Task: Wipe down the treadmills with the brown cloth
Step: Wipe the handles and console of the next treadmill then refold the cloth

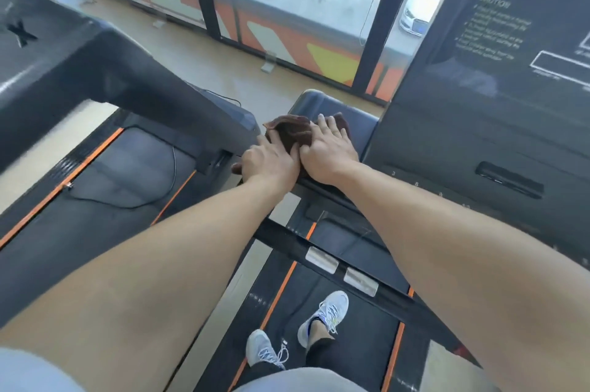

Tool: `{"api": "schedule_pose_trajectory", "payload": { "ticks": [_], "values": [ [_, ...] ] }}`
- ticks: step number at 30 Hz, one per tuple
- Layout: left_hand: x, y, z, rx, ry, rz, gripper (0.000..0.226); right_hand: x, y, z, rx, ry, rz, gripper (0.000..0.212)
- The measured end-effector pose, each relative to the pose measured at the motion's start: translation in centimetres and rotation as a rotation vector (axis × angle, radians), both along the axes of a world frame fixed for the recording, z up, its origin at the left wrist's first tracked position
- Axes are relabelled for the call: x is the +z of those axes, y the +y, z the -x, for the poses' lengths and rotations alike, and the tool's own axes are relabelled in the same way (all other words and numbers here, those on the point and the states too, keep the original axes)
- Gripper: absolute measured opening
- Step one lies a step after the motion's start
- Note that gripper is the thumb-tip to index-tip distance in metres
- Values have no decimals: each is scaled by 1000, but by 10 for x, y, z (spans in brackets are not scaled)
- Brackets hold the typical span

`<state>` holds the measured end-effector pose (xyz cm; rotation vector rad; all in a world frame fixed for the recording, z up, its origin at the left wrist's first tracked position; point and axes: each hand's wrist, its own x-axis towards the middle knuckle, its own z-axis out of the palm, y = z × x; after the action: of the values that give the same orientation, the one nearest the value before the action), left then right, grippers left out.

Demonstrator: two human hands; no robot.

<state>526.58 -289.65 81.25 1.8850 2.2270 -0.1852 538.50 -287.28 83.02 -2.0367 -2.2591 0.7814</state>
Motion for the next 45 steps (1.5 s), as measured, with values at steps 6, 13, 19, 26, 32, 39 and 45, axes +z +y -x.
{"api": "schedule_pose_trajectory", "payload": {
  "ticks": [6, 13, 19, 26, 32, 39, 45],
  "values": [
    [-5, -43, 42, -42, -179, -229, 83, 51, -16, -7, 133, -258, -62, 36],
    [-21, -50, 53, 198, -477, -303, 85, 68, 12, -38, 184, -537, -398, 74],
    [-28, -46, 50, 105, -328, -235, 84, 17, -28, -13, 59, -156, -174, 44],
    [-26, -44, 50, 120, -308, -200, 84, 11, -17, -3, 4, -294, -150, 47],
    [-22, -45, 49, 111, -309, -182, 82, 27, -7, -13, 56, -354, -9, 42],
    [-24, -43, 49, 93, -254, -156, 88, 3, -21, -9, 0, -340, -152, 34],
    [-19, -45, 47, 59, -238, -135, 85, 32, 0, -16, 110, -366, 23, 33]
  ]
}}
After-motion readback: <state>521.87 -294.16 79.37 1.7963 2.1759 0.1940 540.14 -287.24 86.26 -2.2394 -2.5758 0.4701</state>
